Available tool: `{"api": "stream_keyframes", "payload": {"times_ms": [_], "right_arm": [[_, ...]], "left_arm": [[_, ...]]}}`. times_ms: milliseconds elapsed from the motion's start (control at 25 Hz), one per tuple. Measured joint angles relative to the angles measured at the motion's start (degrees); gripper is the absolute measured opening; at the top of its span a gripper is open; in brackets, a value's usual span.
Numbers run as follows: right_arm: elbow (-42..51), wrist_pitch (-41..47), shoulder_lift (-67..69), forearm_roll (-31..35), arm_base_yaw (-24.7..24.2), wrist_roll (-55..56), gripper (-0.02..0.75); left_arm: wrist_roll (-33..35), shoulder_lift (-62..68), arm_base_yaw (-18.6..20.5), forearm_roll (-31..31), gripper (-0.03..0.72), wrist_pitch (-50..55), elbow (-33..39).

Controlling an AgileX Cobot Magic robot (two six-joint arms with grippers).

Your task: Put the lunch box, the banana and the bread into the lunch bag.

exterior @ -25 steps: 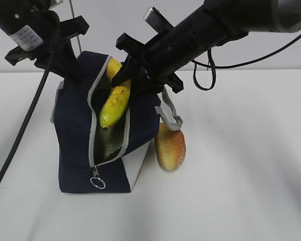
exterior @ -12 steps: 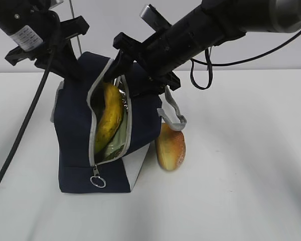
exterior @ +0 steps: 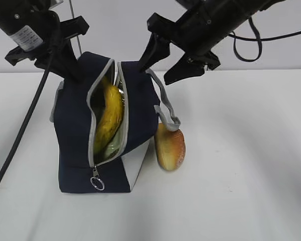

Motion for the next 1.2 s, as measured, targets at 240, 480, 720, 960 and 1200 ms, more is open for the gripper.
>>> {"api": "stream_keyframes", "payload": {"times_ms": [240, 480, 720, 960, 1200], "right_arm": [[1.0, 0.7, -2.9, -12.1, -0.1, 5.6, 0.529], [13.1, -6.4, -7.8, -13.0, -0.2, 5.0, 0.5], [29.0, -17.0, -15.3, -13.0, -0.2, 2.4, 0.466], [35.8, -21.2, -15.0, -12.9, -0.2, 0.9, 0.463], [35.9, -24.1, -10.5, -9.3, -0.2, -2.2, 0.479]], "left_arm": [[0.0, 0.0, 0.0, 0.1, -0.002, 0.0, 0.0], [0.0, 0.0, 0.0, 0.1, -0.002, 0.0, 0.0], [0.0, 0.0, 0.0, 0.1, -0.002, 0.0, 0.0], [0.0, 0.0, 0.0, 0.1, -0.002, 0.0, 0.0], [0.0, 0.0, 0.0, 0.2, -0.002, 0.0, 0.0]]}}
